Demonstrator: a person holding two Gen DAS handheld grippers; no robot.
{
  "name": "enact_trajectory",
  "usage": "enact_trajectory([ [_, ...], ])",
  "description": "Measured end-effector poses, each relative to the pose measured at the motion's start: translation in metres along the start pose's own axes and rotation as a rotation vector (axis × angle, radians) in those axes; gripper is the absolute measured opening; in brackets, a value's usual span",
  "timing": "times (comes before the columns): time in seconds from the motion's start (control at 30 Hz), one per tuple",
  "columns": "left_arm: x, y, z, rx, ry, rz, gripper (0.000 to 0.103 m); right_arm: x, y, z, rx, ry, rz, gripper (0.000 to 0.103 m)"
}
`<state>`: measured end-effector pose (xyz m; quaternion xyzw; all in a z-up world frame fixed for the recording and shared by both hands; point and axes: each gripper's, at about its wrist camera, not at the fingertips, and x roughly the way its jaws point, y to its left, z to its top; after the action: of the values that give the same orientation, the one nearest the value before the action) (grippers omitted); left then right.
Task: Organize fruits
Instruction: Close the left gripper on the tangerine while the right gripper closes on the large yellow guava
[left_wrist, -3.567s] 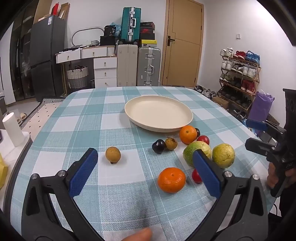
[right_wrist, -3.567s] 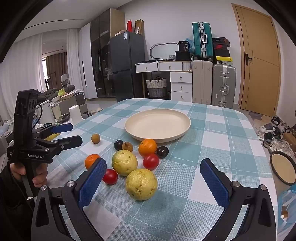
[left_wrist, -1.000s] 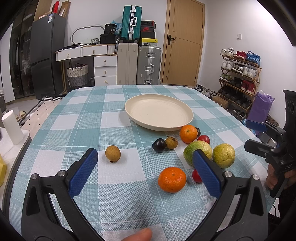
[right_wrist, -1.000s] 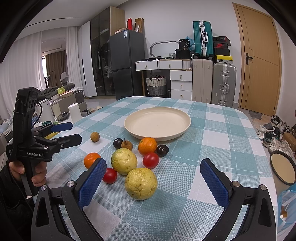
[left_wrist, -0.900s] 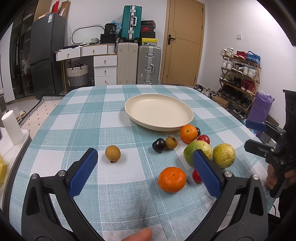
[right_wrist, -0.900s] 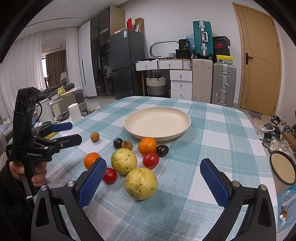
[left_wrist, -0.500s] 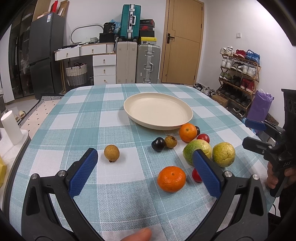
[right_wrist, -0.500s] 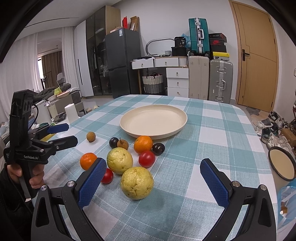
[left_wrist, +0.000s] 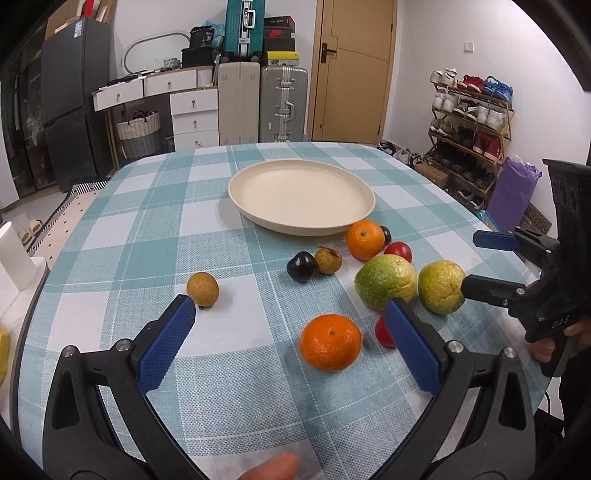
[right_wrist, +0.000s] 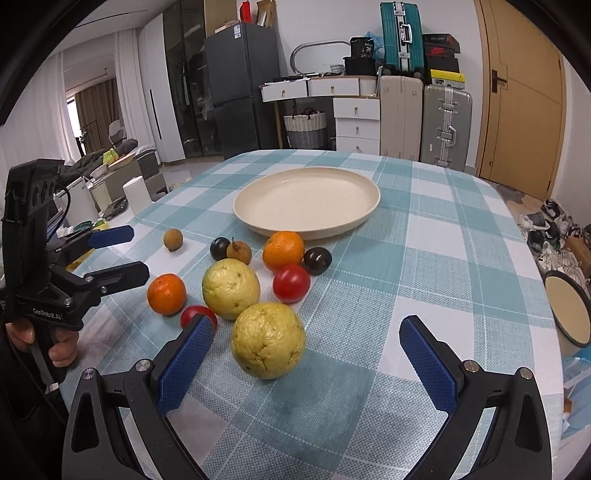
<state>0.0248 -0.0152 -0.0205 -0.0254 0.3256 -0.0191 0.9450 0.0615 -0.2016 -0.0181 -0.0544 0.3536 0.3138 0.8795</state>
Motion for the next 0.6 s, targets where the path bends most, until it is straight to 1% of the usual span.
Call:
enact_trajectory([
  [0.13, 0.007, -0.004, 0.000, 0.013, 0.034, 0.007, 0.102, 0.006, 0.003, 0.000, -0.005, 0.032, 0.022, 0.101],
  [0.17, 0.008, -0.004, -0.001, 0.017, 0.045, 0.002, 0.102, 0.008, 0.003, -0.001, -0.004, 0.045, 0.032, 0.095],
  [0.2, 0.011, -0.005, 0.000, 0.021, 0.059, -0.011, 0.101, 0.011, 0.004, -0.001, -0.005, 0.061, 0.043, 0.085],
  [0.23, 0.013, -0.005, 0.000, 0.021, 0.069, -0.024, 0.099, 0.014, 0.005, -0.002, -0.006, 0.076, 0.050, 0.082],
  [0.27, 0.015, -0.006, 0.000, 0.022, 0.079, -0.033, 0.094, 0.017, 0.007, -0.002, -0.009, 0.092, 0.052, 0.081],
  [0.33, 0.019, -0.009, 0.000, 0.028, 0.091, -0.035, 0.089, 0.020, 0.011, -0.004, -0.022, 0.110, 0.058, 0.081],
  [0.47, 0.023, -0.015, -0.001, 0.057, 0.110, -0.049, 0.085, 0.026, 0.016, -0.004, -0.027, 0.131, 0.081, 0.080],
  [0.53, 0.027, -0.020, -0.002, 0.082, 0.126, -0.051, 0.083, 0.029, 0.017, -0.003, -0.025, 0.140, 0.086, 0.076],
  [0.6, 0.031, -0.024, -0.003, 0.108, 0.151, -0.052, 0.077, 0.031, 0.018, -0.002, -0.024, 0.148, 0.091, 0.073],
])
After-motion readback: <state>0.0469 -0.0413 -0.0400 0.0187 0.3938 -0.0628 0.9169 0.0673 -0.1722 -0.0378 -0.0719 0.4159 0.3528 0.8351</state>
